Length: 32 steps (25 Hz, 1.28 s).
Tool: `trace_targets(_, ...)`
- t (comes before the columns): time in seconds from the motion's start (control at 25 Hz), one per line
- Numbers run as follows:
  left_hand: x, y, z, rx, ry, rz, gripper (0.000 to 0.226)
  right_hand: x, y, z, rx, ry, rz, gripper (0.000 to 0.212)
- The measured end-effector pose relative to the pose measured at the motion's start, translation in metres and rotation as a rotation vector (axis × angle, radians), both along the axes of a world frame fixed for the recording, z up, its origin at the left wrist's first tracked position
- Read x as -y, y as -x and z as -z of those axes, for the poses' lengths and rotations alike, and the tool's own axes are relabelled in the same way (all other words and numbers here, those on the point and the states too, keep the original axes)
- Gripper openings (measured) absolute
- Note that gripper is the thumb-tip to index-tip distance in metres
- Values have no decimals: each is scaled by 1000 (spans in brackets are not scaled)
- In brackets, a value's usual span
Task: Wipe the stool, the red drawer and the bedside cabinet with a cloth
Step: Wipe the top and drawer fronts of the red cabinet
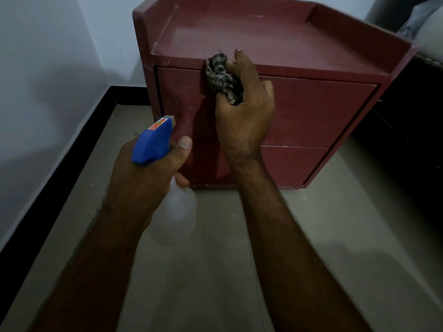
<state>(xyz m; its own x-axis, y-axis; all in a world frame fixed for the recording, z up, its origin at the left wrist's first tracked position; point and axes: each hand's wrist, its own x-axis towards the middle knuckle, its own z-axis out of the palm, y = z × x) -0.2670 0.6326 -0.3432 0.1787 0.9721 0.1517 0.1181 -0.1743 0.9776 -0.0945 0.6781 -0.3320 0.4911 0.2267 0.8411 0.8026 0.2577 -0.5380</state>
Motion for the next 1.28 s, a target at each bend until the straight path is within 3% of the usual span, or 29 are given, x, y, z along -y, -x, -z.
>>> trace_targets(0.4, -2, -2, 1, -5, 14, 3, 44, 41, -93, 16, -251, -47, 251, 61)
trace_targets(0.56, 1, -9, 2, -60, 6, 33, 51, 30, -74, 17, -187, -5, 117, 64)
trace_targets(0.8, 4, -17, 5, -52, -2, 59, 43, 36, -95, 24, 109, 151, 29, 65)
trace_targets(0.96, 7, -22, -1, -37, 5, 51, 11, 43, -103, 33, -24, 134, 1, 60)
trace_targets(1.16, 12, -23, -8, -32, 15, 52, 15, 41, -93, 24, -103, 164, 41, 62)
trace_targets(1.28, 10, -20, -6, -41, 2, 60, 12, 38, -92, 13, 10, 291, 67, 70)
